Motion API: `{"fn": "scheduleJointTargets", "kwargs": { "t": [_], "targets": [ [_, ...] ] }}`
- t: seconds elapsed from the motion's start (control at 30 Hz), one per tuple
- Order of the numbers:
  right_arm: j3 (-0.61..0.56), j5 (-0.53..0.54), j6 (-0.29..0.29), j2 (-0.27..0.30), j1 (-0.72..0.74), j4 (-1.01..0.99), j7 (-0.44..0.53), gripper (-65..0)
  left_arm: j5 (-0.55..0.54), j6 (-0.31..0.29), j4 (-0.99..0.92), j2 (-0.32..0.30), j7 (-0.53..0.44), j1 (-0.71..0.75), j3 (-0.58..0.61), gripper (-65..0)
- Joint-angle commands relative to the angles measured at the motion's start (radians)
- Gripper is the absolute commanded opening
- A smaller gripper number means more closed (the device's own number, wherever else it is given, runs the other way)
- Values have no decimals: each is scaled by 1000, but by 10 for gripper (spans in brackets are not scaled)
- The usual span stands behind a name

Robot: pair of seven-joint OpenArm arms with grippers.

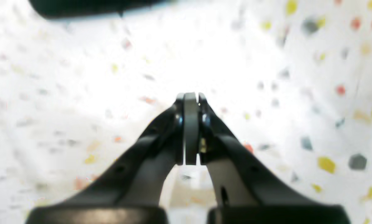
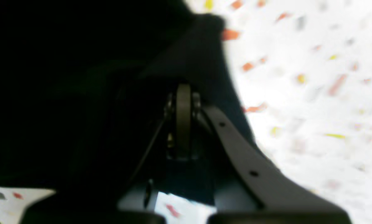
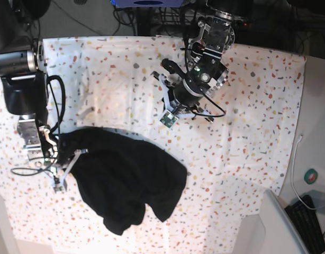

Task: Layout the t-shirt on the table in an organized manner, then fold the t-shirt properly
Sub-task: 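Grasp the shirt with the right gripper and pull it flat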

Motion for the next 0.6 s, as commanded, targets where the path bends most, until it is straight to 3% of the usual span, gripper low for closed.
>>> {"fn": "scheduleJointTargets", "kwargs": {
  "t": [0.0, 0.1, 0.23, 0.37, 0.43, 0.47, 0.57],
  "targets": [
    [5, 9, -3, 7, 17, 85, -4, -650, 8, 24, 36, -10, -20, -40, -36, -650],
    [36, 9, -3, -1, -111, 362, -87, -650, 9, 24, 39, -10, -20, -100, -105, -650],
    [-9, 10, -3, -47, -247, 654, -99, -650, 8, 24, 59, -15, -20, -126, -194, -650],
    [-127, 9, -3, -107, -247, 706, -153, -650, -1, 20, 51, -16, -23, -72, -392, -650],
    [-181, 7, -3, -142, -227, 686, -161, -650, -58, 20, 54, -27, -24, -29, -500, -650],
    [-210, 7, -3, -156, -220, 669, -155, -624, -106, 20, 56, -50, -24, -6, -549, -650],
    [-277, 7, -3, -200, -155, 579, -152, -353, -270, 20, 54, -122, -21, 68, -649, -650]
  ]
}}
